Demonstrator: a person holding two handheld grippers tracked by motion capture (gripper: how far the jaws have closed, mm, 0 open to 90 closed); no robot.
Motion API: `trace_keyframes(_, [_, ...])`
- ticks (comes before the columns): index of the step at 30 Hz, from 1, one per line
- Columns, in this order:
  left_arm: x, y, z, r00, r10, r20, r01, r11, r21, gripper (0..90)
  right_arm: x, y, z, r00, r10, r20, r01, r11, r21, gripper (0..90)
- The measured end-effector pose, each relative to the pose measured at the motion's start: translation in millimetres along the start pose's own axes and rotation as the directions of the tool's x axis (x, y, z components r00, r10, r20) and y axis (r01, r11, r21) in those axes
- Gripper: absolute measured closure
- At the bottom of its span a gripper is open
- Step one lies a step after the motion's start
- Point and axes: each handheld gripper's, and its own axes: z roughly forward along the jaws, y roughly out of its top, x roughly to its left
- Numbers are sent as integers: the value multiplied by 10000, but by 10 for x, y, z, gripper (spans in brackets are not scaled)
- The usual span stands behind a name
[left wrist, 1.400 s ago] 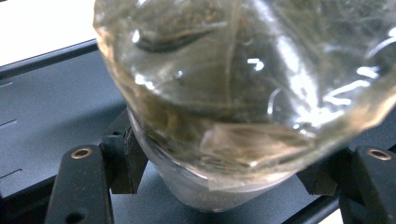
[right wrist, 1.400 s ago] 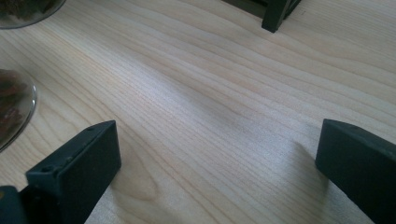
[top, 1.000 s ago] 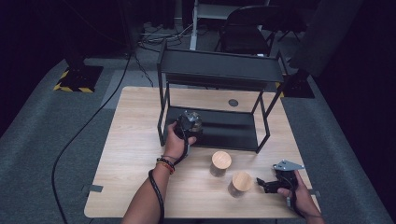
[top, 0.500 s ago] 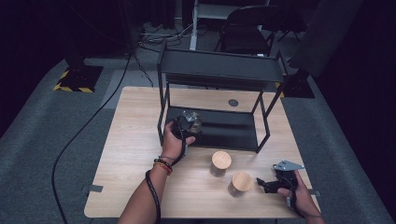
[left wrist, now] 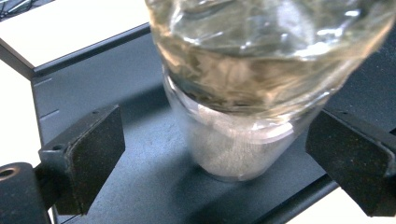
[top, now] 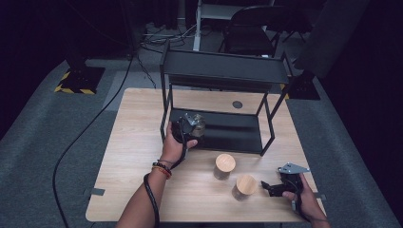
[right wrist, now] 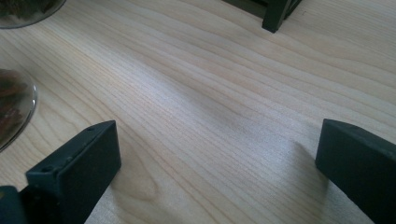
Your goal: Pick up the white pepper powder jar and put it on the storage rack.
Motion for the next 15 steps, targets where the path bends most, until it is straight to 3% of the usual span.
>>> trace_keyframes(8, [-40,10,-57,9978,604,-263,-602,9981,98,34,1,0,-1,10000,7,2,-7,10000,4,0])
trace_keyframes(15, [-71,27,-142,9917,1150,-576,-1138,9932,228,33,0,-2,-2,10000,-3,-6,3,10000,0,0])
